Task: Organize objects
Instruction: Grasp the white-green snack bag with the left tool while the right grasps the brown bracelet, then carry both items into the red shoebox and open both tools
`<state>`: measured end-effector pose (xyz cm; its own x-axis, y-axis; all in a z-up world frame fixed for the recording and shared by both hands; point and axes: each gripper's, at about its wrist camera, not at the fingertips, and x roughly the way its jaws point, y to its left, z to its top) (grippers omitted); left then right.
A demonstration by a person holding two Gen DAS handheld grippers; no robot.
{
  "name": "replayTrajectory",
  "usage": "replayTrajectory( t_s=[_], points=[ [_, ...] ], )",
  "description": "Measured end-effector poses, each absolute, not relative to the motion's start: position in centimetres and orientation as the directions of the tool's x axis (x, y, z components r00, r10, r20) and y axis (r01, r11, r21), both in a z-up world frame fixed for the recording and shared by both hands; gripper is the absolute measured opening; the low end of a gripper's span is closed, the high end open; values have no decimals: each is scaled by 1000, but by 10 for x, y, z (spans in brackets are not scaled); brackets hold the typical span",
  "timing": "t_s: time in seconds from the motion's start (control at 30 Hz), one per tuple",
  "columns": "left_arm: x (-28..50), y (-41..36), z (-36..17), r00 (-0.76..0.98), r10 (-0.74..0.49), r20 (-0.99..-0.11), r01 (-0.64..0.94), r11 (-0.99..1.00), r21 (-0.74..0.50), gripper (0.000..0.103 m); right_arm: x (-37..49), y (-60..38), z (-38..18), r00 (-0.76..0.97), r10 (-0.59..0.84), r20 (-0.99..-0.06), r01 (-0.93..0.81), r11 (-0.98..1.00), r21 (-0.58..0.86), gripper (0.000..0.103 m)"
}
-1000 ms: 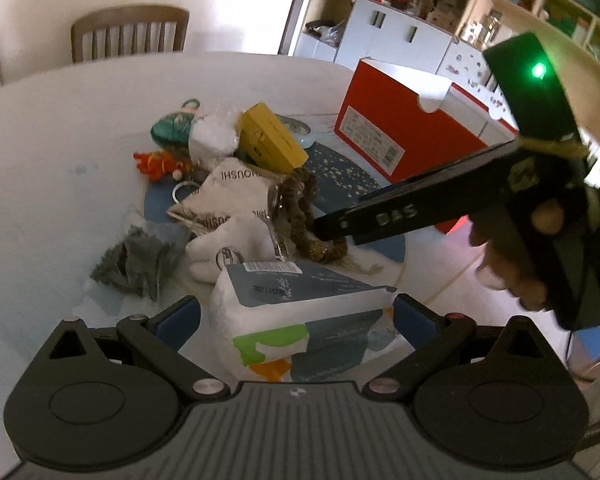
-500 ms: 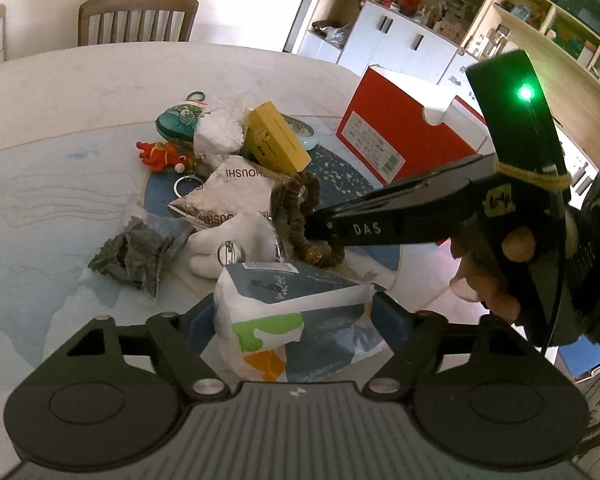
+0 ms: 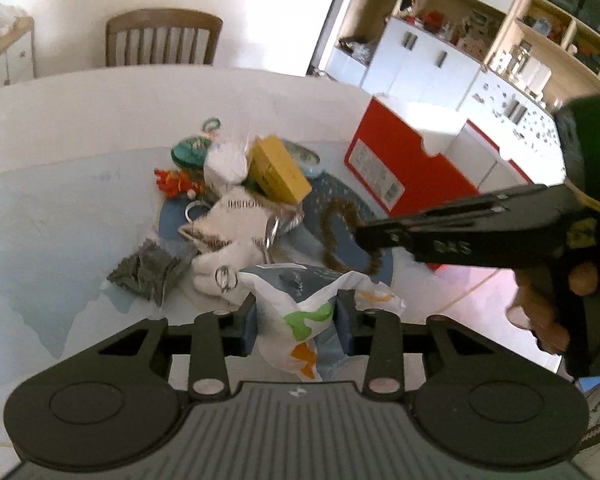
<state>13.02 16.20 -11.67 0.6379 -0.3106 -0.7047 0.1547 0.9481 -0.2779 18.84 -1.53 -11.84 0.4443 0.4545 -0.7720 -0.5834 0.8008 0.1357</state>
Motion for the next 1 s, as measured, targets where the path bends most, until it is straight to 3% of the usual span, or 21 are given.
replayTrajectory(
  t_s=[0.57,1.0],
  points=[
    [144,97,-38,742,-222,-632,82,966,-244,36,211,-114,-47,507,577,-641,-625,758,188,5],
    [208,0,-14,751,-265,-605,178,963,-201,36,249,-201,-43,595,513,-618,-546,823,157,5]
  ],
)
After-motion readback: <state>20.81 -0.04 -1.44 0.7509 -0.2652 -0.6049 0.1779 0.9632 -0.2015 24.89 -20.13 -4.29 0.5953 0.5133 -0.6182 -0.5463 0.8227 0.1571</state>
